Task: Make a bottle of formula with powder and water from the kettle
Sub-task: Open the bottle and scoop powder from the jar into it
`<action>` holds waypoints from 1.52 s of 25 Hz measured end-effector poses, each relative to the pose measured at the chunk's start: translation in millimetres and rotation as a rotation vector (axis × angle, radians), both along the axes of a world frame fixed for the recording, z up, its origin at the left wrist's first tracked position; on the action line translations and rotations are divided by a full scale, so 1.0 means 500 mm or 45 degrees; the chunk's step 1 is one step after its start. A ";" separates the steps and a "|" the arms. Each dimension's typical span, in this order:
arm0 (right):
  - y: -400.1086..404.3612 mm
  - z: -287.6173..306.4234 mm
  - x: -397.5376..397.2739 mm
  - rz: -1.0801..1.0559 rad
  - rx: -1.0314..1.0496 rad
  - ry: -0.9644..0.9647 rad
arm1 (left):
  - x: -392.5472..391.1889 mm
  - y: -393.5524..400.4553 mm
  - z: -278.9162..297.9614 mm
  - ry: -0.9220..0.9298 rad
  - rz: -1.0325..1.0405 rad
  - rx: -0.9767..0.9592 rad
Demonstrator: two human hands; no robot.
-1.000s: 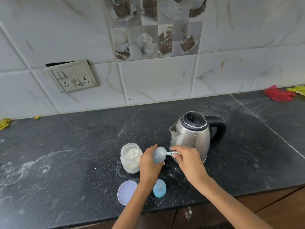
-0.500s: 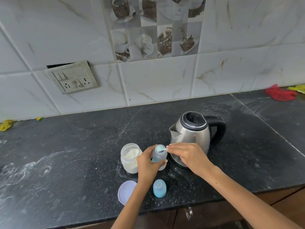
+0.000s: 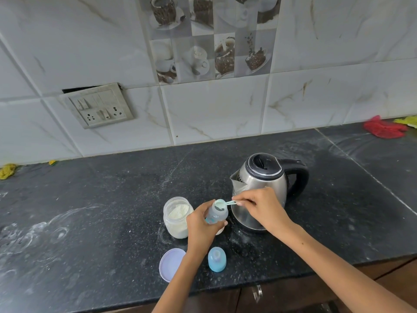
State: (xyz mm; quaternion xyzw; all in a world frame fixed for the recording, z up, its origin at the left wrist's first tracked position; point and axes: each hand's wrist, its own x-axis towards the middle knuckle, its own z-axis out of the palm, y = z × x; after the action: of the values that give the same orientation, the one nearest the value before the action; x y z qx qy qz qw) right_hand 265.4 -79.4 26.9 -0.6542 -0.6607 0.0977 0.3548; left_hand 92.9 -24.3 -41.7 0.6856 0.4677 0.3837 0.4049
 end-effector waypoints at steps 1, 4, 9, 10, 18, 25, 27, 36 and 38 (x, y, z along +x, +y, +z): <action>0.001 0.001 0.001 -0.007 -0.001 0.027 | 0.000 0.002 -0.001 -0.003 0.004 0.005; 0.000 0.011 -0.007 0.023 0.028 -0.012 | 0.001 0.005 0.001 -0.026 -0.002 0.009; -0.013 -0.015 0.014 0.345 0.292 -0.475 | 0.002 0.007 0.005 -0.050 -0.012 0.014; -0.013 -0.018 0.017 0.344 0.289 -0.474 | 0.002 0.009 0.005 -0.040 -0.006 0.020; -0.009 -0.018 0.009 0.334 0.264 -0.473 | 0.000 0.011 -0.015 -0.009 0.002 -0.014; 0.007 -0.008 -0.001 0.350 0.099 -0.468 | -0.003 0.011 -0.012 0.027 -0.007 0.014; 0.015 -0.009 0.001 0.321 0.026 -0.384 | -0.004 0.011 -0.011 0.041 -0.017 0.018; -0.005 0.004 0.013 0.303 0.271 -0.422 | -0.009 0.012 -0.001 0.014 -0.002 0.029; -0.007 0.003 0.012 0.307 0.270 -0.411 | -0.009 0.012 -0.004 0.014 0.001 0.026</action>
State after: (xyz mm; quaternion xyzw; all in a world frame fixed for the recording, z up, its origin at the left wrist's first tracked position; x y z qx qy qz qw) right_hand 271.6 -83.0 28.3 -0.5367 -0.7888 -0.0367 0.2972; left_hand 88.3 -18.5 -43.5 0.6916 0.4662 0.3847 0.3954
